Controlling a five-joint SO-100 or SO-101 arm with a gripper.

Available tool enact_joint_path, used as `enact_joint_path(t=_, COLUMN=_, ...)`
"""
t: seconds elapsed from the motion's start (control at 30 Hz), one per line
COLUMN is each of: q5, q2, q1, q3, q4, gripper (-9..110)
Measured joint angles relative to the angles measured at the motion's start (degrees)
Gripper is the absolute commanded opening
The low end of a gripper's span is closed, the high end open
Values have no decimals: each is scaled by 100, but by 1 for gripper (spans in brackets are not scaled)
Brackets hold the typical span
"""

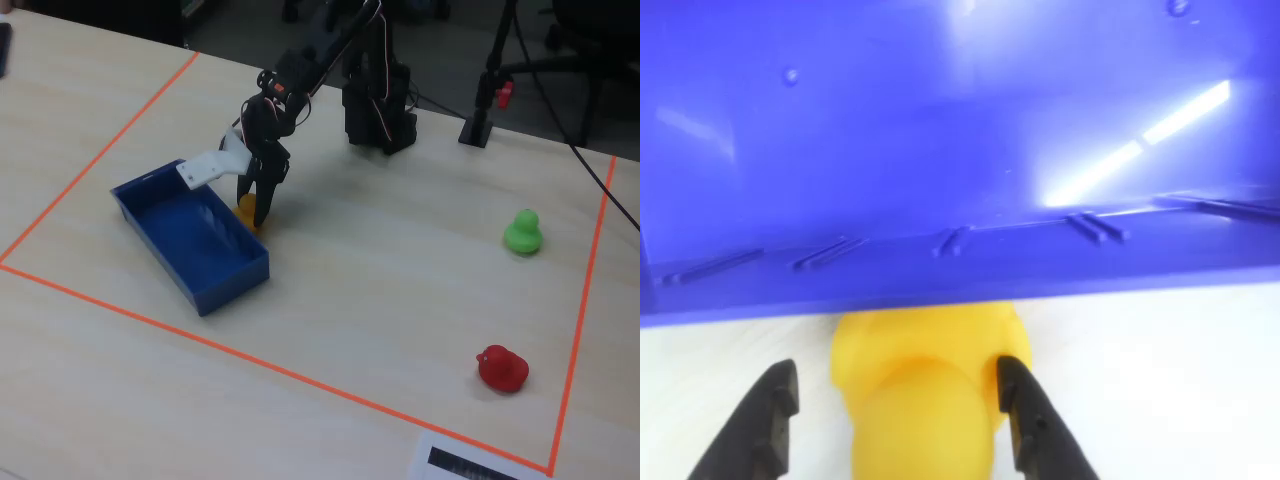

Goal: Grasp yellow duck and put it into box.

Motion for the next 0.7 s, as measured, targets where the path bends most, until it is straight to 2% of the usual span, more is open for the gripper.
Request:
enact_joint_path(t=0.13, q5=0, q2=-88, q1=0, q3=-9, q4=-35, gripper=24)
enact_joint_path(t=0.17, q5=0, q2=-114, q1=9, q3=-9, q4=-35, gripper=20)
enact_joint_path(t=0.23, q5=0, q2=-185, q1=26, q3=-26, q4=-26, gripper=2)
enact_joint_path(t=0.27, q5=0, q2=-220, q1=26, q3=-70, q4=-9, gripper=0)
enact_joint_path(t=0.7, q5=123, q2=-79, q1=211, q3=-220, q4=211, gripper=0)
